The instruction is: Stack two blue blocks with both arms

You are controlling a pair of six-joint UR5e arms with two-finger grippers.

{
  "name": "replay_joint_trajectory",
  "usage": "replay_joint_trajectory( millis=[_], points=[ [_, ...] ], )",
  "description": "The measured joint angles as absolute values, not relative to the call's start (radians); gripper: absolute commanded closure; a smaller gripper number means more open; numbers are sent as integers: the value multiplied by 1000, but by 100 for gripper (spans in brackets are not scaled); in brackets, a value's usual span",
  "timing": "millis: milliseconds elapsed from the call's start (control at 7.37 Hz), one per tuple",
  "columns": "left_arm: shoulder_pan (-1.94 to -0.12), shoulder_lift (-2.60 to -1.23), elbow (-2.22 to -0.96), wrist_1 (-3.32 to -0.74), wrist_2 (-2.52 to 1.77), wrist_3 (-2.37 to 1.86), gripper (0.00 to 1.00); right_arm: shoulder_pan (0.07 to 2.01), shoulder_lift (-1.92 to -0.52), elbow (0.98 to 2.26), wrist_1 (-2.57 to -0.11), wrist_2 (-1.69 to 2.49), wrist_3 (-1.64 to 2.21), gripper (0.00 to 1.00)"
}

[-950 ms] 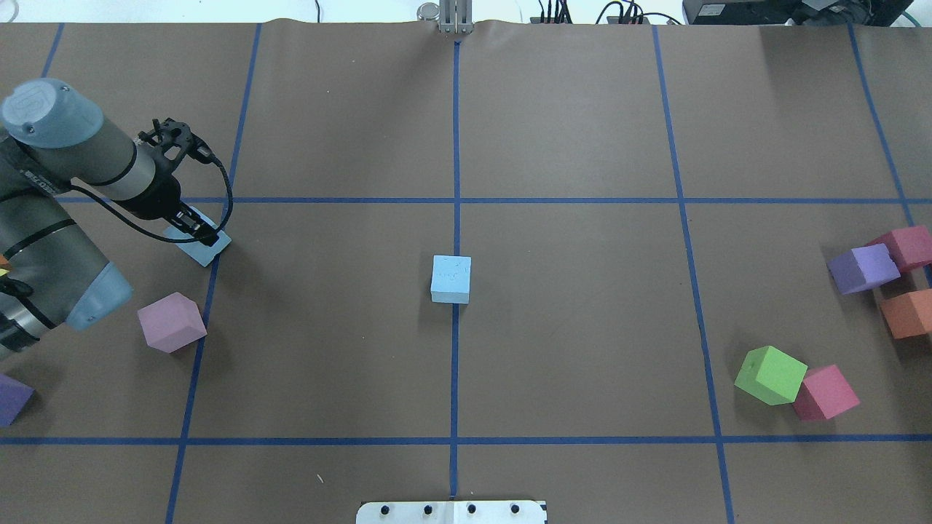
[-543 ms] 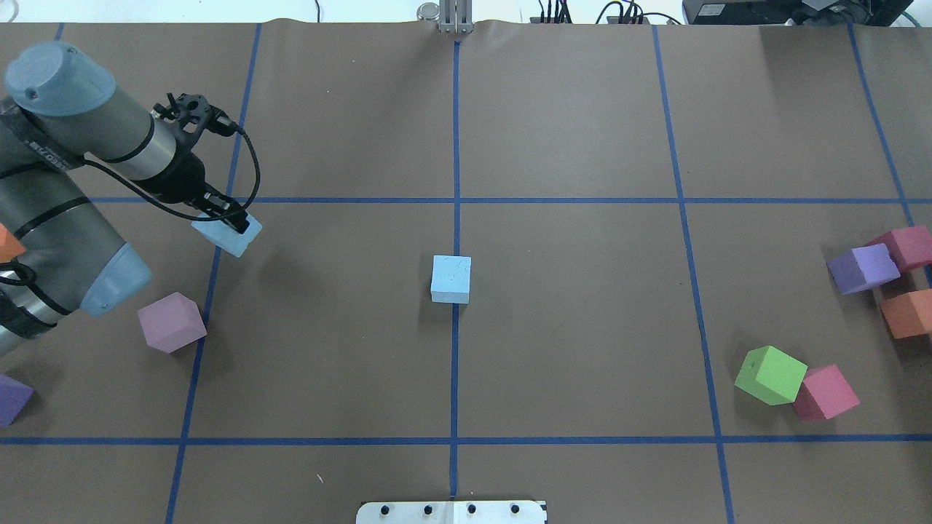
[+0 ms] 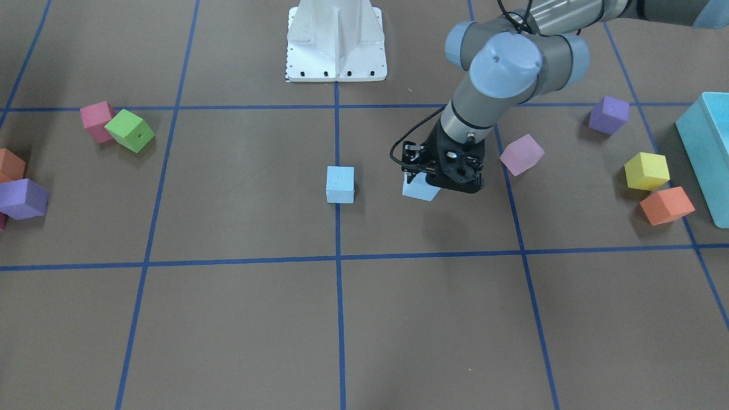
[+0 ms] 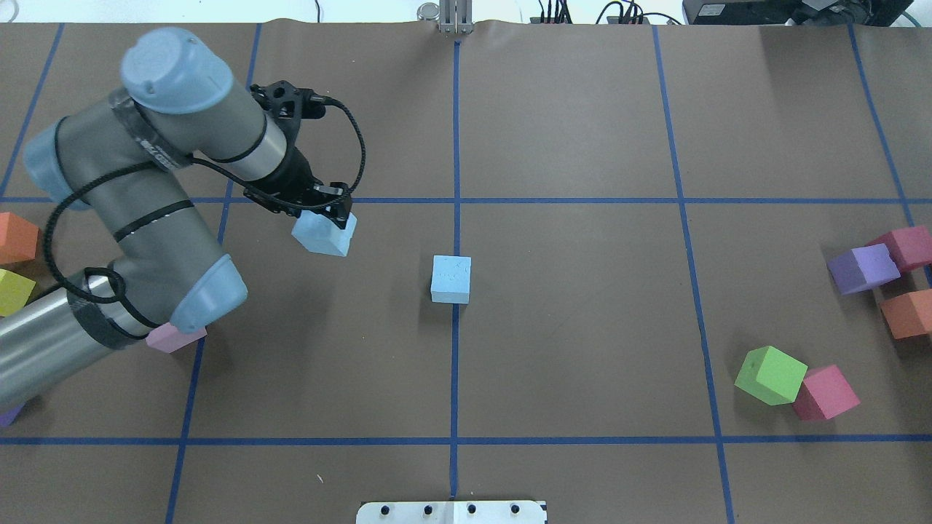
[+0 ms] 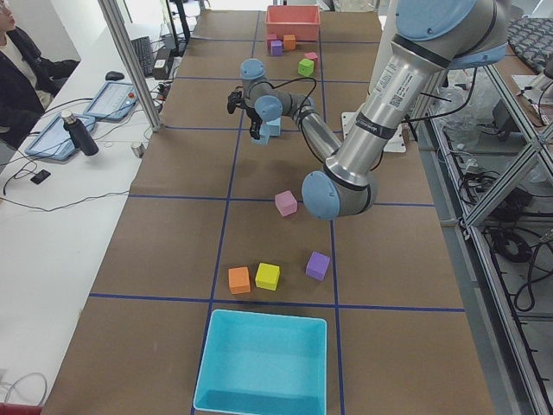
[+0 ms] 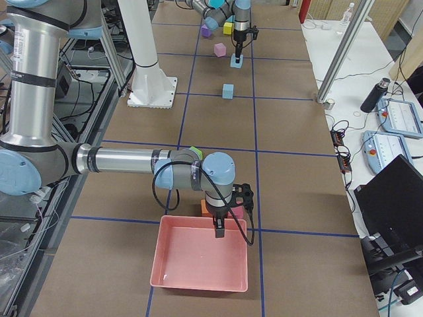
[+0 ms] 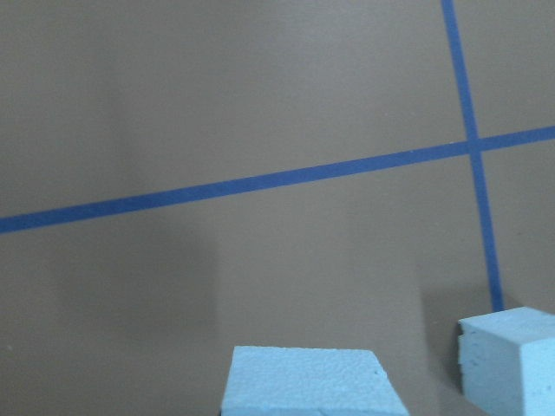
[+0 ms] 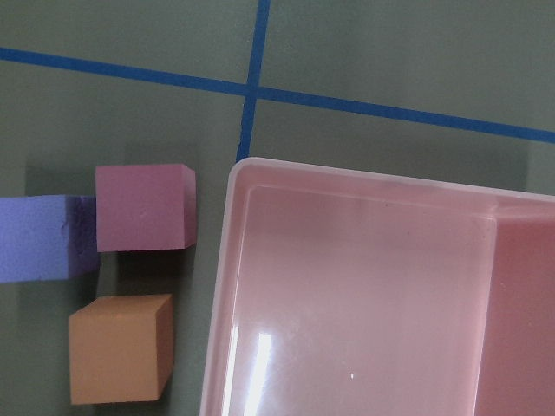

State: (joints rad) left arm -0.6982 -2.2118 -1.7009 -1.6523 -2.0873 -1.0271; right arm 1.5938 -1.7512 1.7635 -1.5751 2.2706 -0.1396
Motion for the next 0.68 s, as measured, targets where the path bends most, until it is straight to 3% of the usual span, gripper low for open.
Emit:
replay_joint_trajectory(
  millis=[407, 679],
  points=[
    [-575, -2379, -1681, -1475, -1943, -1189, 72, 1594, -1760, 1764, -1573, 2276, -138, 0],
    [-505, -2468, -1591, -1454, -1868, -1219, 72, 1594, -1763, 1764, -1571, 2275, -138, 0]
  ],
)
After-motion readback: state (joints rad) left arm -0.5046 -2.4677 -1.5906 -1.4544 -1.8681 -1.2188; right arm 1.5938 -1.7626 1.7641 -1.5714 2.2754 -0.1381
